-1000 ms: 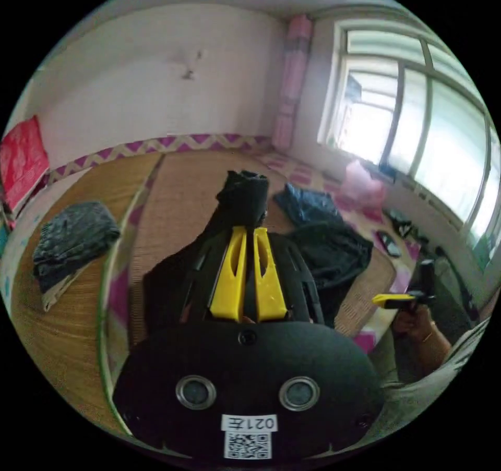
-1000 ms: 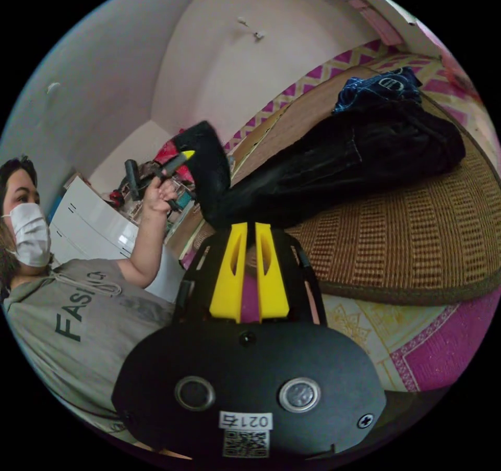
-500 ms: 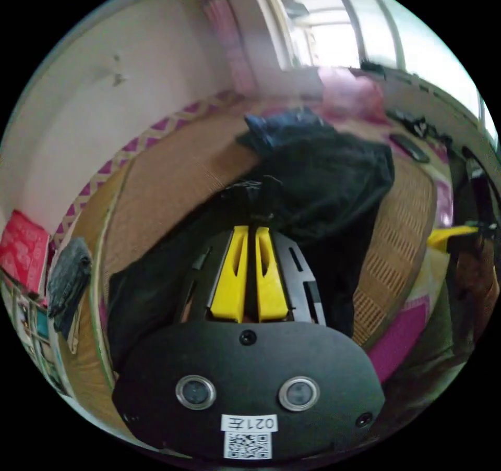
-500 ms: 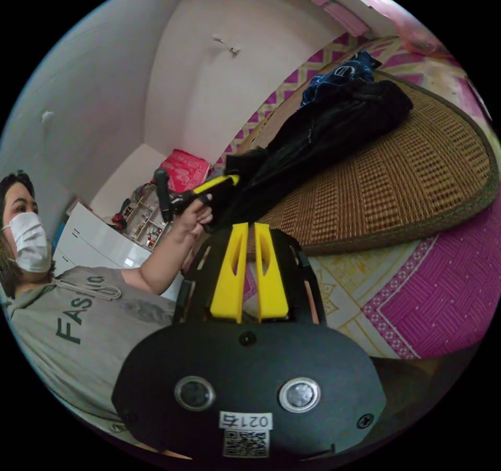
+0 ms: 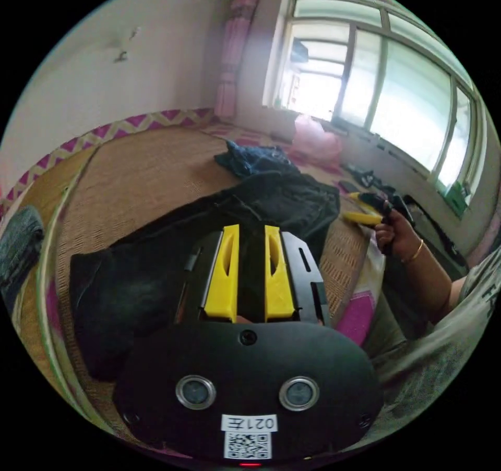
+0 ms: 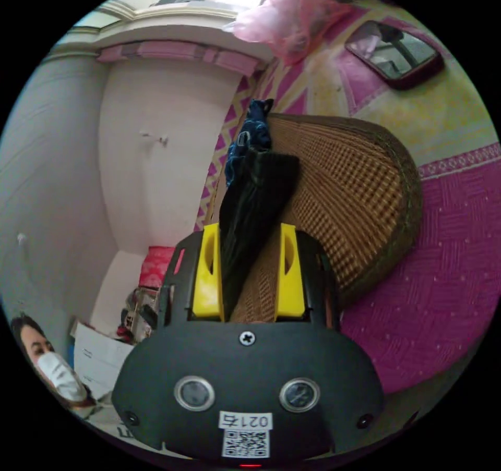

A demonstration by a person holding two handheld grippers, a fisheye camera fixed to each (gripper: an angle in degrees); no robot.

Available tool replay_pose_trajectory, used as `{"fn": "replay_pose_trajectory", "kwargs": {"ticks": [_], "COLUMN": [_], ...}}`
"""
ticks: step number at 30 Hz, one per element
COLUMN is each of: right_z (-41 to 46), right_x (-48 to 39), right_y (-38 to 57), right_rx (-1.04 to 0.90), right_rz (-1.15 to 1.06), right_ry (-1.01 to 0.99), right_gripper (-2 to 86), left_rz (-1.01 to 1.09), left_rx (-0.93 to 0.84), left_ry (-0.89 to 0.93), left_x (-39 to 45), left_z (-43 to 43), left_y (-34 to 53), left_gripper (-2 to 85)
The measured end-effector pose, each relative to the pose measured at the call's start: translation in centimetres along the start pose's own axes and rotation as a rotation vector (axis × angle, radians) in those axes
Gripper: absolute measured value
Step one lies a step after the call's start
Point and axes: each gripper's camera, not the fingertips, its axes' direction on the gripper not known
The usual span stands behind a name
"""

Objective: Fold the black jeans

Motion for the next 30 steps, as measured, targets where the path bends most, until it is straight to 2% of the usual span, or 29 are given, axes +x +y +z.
{"fn": "replay_pose_trajectory", "kwargs": {"ticks": [5,6,10,11,15,19,21,23,24,26,30], "right_z": [3.5,3.9,6.7,7.8,9.6,11.4,13.6,18.7,20.3,27.5,39.4], "right_x": [1.7,2.0,3.5,3.9,3.6,-5.9,-12.5,-22.0,-24.1,-30.3,-32.2], "right_y": [-0.7,-0.7,-0.1,0.2,2.2,6.5,9.9,17.2,19.5,29.7,46.6], "right_rx": [0.019,0.029,0.094,0.088,0.103,0.104,0.087,0.051,0.038,-0.020,-0.069], "right_rz": [0.097,0.111,0.199,0.207,0.166,-0.192,-0.406,-0.752,-0.842,-1.162,-1.575], "right_ry": [-0.042,-0.050,-0.071,-0.052,-0.025,0.099,0.193,0.355,0.394,0.528,0.667], "right_gripper": [14.3,13.9,10.2,8.2,6.1,4.4,4.3,4.4,4.4,4.5,4.4], "left_rz": [-0.097,-0.104,-0.172,-0.175,-0.201,-0.340,-0.423,-0.489,-0.488,-0.471,-0.470], "left_rx": [-0.009,-0.022,-0.234,-0.272,-0.269,-0.227,-0.153,0.028,0.074,0.192,0.232], "left_ry": [-0.385,-0.407,-0.260,-0.275,-0.254,-0.167,-0.006,0.225,0.253,0.276,0.198], "left_x": [-7.4,-8.3,-14.0,-14.7,-16.1,-19.4,-21.5,-23.4,-23.6,-23.8,-24.1], "left_z": [-5.8,-6.0,-2.4,-1.1,-1.5,-3.5,-4.8,-8.0,-9.1,-13.6,-19.1], "left_y": [1.0,1.2,2.7,3.3,2.8,2.6,3.2,4.7,5.1,6.9,10.0], "left_gripper": [7.6,7.5,6.8,6.4,5.0,1.4,-0.2,-0.8,-0.8,-0.9,-1.0]}}
